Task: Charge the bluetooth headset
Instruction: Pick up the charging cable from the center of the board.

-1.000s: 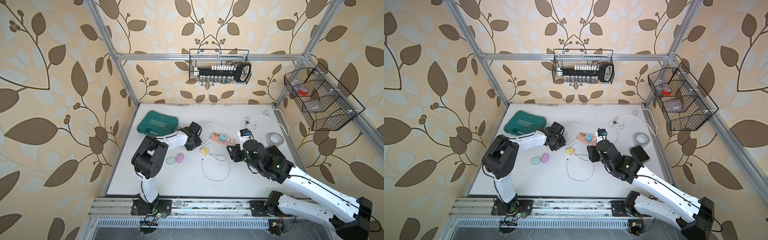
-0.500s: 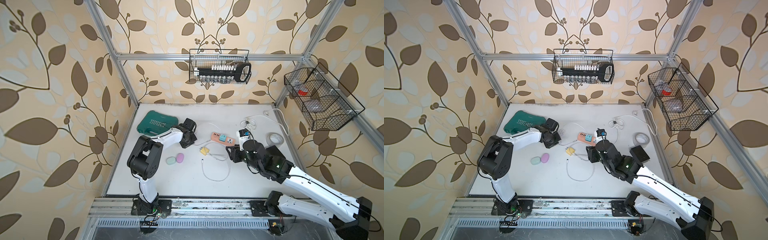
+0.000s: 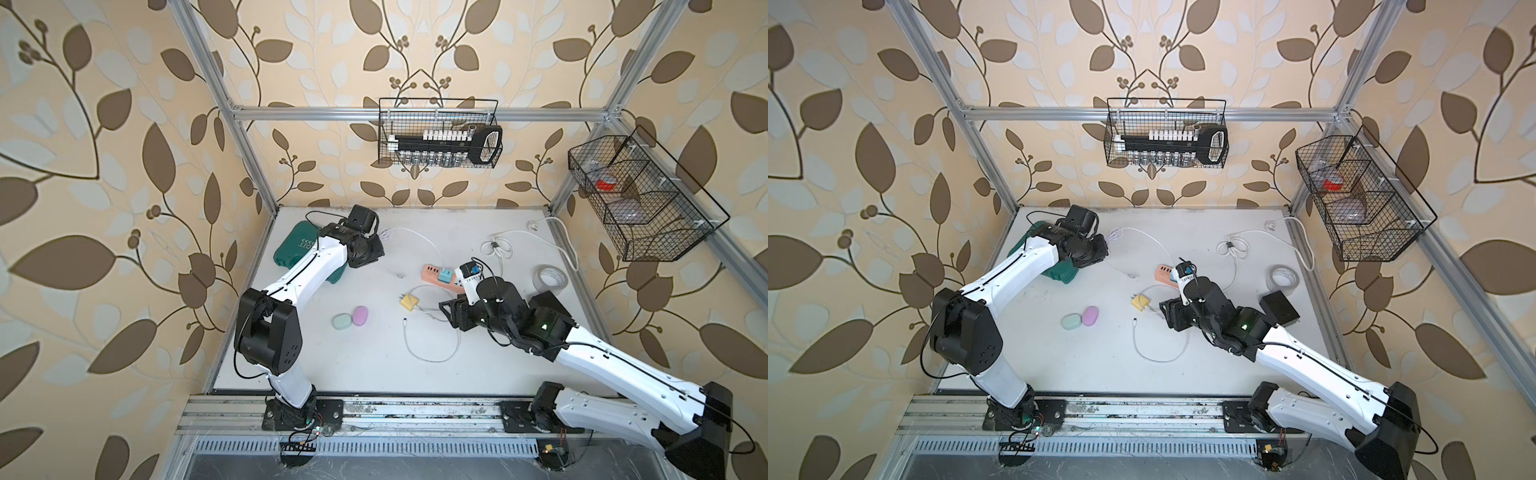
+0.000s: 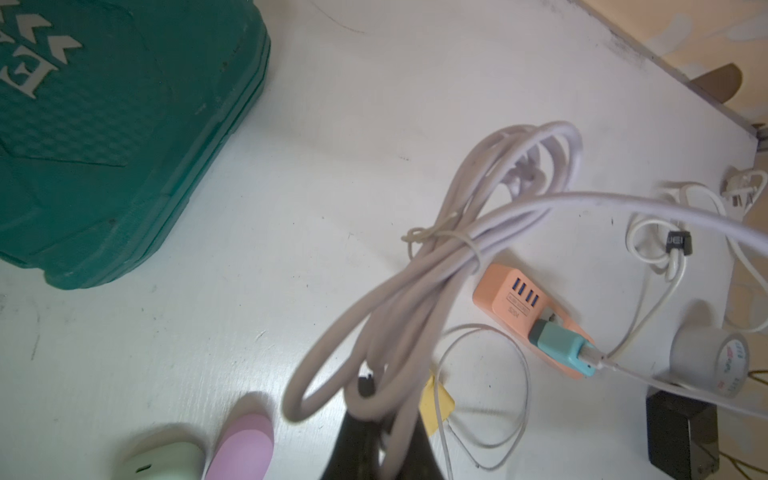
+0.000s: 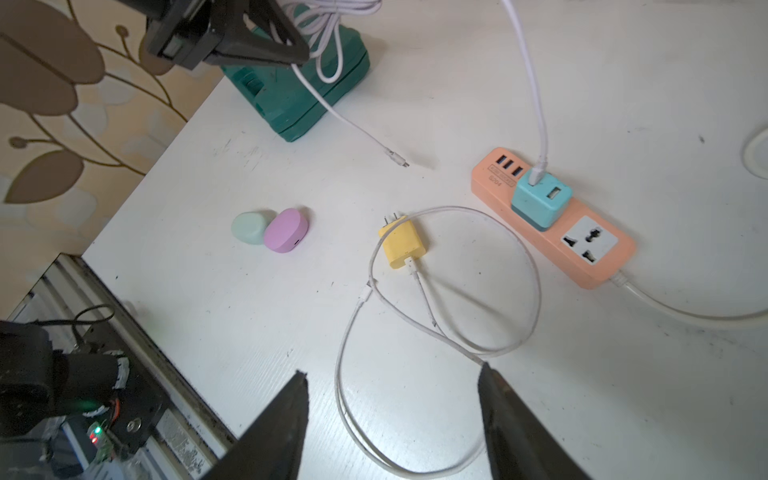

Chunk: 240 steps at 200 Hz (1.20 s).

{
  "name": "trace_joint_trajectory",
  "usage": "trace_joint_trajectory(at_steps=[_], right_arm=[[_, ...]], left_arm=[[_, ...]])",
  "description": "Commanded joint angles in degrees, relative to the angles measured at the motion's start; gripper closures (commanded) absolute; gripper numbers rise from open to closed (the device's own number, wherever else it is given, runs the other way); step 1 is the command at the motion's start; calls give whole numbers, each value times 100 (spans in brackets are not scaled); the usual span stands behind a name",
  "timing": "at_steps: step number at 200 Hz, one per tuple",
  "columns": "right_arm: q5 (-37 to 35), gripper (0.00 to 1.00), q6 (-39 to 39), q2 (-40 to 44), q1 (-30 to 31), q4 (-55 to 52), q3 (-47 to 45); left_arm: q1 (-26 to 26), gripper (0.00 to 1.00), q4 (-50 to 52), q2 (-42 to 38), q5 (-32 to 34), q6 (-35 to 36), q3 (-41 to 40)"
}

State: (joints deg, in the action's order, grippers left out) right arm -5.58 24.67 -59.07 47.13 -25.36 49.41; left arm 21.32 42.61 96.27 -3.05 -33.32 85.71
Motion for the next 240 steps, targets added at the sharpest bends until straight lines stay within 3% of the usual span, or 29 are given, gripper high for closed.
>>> trace_joint_trajectory(at_steps=[1,49,92,163,240], right_arm=[[824,34,-449,-275,21,144,418],[1802,34,-798,-1009,15,329,737],[2132,33,-1320,-1656,-36,655,868],[2443,30,-1635,-2841,-334,1168,1404],[2756,37,-1711,-3607,-336,1191,1915]], left_arm=[[-5,100,632,-194,-444,736,419],[-5,100,1094,-392,-1276,1280,475],[6,100,1344,-687,-1875,1685,331],[5,100,1474,-961,-2051,1881,104],[12,100,1513,-975,-2192,1952,112]])
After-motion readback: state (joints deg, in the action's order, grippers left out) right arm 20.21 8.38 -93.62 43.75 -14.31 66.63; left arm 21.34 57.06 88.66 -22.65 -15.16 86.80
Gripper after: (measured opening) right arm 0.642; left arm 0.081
